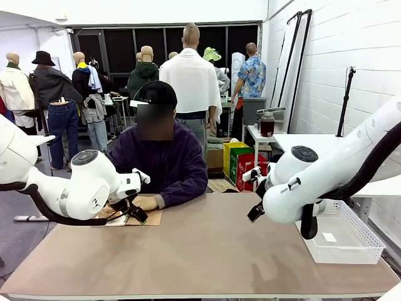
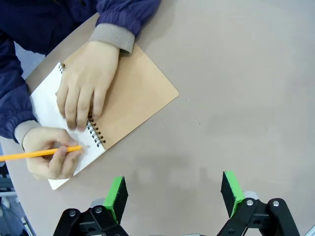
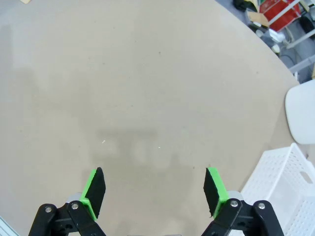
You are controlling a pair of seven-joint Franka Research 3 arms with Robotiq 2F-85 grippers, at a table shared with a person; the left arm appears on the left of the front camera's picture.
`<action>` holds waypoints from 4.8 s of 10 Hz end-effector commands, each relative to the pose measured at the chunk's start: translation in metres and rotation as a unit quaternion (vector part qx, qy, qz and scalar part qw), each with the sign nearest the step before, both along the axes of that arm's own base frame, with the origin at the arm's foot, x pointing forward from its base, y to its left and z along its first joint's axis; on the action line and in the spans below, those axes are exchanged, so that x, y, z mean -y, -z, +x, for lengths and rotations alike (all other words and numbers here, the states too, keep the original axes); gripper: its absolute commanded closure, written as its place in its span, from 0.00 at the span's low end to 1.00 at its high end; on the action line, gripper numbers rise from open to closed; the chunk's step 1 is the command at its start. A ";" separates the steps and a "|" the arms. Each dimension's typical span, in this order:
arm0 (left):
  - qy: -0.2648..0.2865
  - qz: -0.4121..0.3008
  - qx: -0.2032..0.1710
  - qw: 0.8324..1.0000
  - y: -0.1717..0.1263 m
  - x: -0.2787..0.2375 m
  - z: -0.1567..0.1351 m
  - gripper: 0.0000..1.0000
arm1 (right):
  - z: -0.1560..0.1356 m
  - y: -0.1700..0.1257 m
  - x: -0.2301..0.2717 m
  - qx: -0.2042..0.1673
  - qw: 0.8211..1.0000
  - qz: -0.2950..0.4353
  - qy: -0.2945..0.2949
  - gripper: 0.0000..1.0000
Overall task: Sort the paper based on its condition.
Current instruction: If a person hands you a paper, place it in the Organizing basket , and if it's crumpled, put it in the Trash can.
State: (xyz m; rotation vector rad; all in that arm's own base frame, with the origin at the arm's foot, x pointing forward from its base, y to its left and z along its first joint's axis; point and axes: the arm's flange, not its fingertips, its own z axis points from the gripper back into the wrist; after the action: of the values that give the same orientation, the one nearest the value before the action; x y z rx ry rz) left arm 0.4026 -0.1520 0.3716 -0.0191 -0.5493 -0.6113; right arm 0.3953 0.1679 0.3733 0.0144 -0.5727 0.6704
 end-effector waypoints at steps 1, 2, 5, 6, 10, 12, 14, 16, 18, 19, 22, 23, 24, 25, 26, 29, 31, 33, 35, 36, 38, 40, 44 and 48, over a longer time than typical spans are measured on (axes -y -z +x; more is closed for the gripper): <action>-0.001 -0.001 0.000 1.000 0.000 -0.001 0.000 0.00 | 0.000 0.000 0.000 0.000 1.000 0.001 0.001 0.00; -0.001 -0.001 0.000 1.000 0.000 -0.001 0.000 0.00 | 0.000 0.000 0.000 0.000 1.000 0.001 0.001 0.00; -0.001 -0.001 0.000 1.000 0.000 -0.001 0.000 0.00 | 0.000 0.000 0.000 0.000 1.000 0.001 0.001 0.00; -0.001 -0.001 0.000 1.000 0.000 -0.001 0.000 0.00 | 0.000 0.000 0.000 0.000 1.000 0.001 0.001 0.00; 0.000 0.000 0.000 1.000 0.000 0.000 0.000 0.00 | 0.000 0.000 0.000 0.000 1.000 0.000 0.000 0.00; 0.005 0.000 0.009 1.000 -0.027 -0.001 -0.005 0.00 | -0.006 -0.028 0.002 -0.002 1.000 0.013 -0.017 0.00; 0.007 -0.004 0.016 1.000 -0.059 -0.003 -0.014 0.00 | -0.016 -0.062 0.002 0.007 0.999 0.033 -0.029 0.00; 0.015 -0.011 0.014 1.000 -0.092 -0.003 -0.031 0.00 | -0.029 -0.088 0.004 0.009 0.998 0.035 -0.048 0.00; 0.017 -0.014 0.022 1.000 -0.122 -0.007 -0.045 0.00 | -0.040 -0.114 0.006 0.020 0.996 0.044 -0.071 0.00; 0.025 -0.019 0.023 0.999 -0.131 -0.011 -0.054 0.00 | -0.047 -0.125 0.008 0.023 0.996 0.042 -0.077 0.00; 0.030 -0.024 0.019 0.999 -0.158 -0.024 -0.073 0.00 | -0.059 -0.144 0.012 0.021 0.995 0.050 -0.089 0.00; 0.036 -0.026 0.016 0.999 -0.165 -0.027 -0.079 0.00 | -0.061 -0.149 0.013 0.024 0.994 0.051 -0.089 0.00; 0.031 -0.020 0.017 0.999 -0.172 -0.029 -0.084 0.00 | -0.062 -0.155 0.014 0.030 0.994 0.050 -0.090 0.00; 0.031 -0.020 0.017 0.999 -0.176 -0.031 -0.089 0.00 | -0.065 -0.162 0.014 0.035 0.994 0.052 -0.091 0.00; 0.034 -0.017 0.018 0.999 -0.179 -0.031 -0.091 0.00 | -0.065 -0.167 0.013 0.042 0.993 0.054 -0.091 0.00; 0.044 -0.033 0.016 0.998 -0.178 -0.029 -0.094 0.00 | -0.069 -0.174 0.011 0.058 0.991 0.068 -0.095 0.00; 0.043 -0.042 0.030 0.998 -0.173 -0.031 -0.094 0.00 | -0.067 -0.170 0.009 0.052 0.993 0.065 -0.087 0.00; 0.028 -0.022 0.021 0.999 -0.179 -0.027 -0.093 0.00 | -0.069 -0.176 0.010 0.059 0.994 0.052 -0.078 0.00; 0.028 -0.022 0.021 0.999 -0.179 -0.027 -0.093 0.00 | -0.069 -0.176 0.010 0.059 0.994 0.052 -0.078 0.00; 0.028 -0.022 0.021 0.999 -0.179 -0.027 -0.093 0.00 | -0.069 -0.176 0.010 0.059 0.994 0.052 -0.078 0.00; 0.028 -0.022 0.021 0.999 -0.179 -0.027 -0.093 0.00 | -0.069 -0.176 0.010 0.059 0.994 0.052 -0.078 0.00; 0.028 -0.022 0.021 0.999 -0.179 -0.027 -0.093 0.00 | -0.069 -0.176 0.010 0.059 0.994 0.052 -0.078 0.00; 0.028 -0.022 0.021 0.999 -0.179 -0.027 -0.093 0.00 | -0.069 -0.176 0.010 0.059 0.994 0.052 -0.078 0.00; 0.028 -0.022 0.021 0.999 -0.179 -0.027 -0.093 0.00 | -0.069 -0.176 0.010 0.059 0.994 0.052 -0.078 0.00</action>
State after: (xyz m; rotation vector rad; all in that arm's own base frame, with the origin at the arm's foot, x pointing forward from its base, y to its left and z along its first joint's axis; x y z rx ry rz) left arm 0.3097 -0.1256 0.5508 -0.0645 -0.6085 -0.6553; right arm 0.3255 0.1592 0.5501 0.1154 -0.7307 0.7931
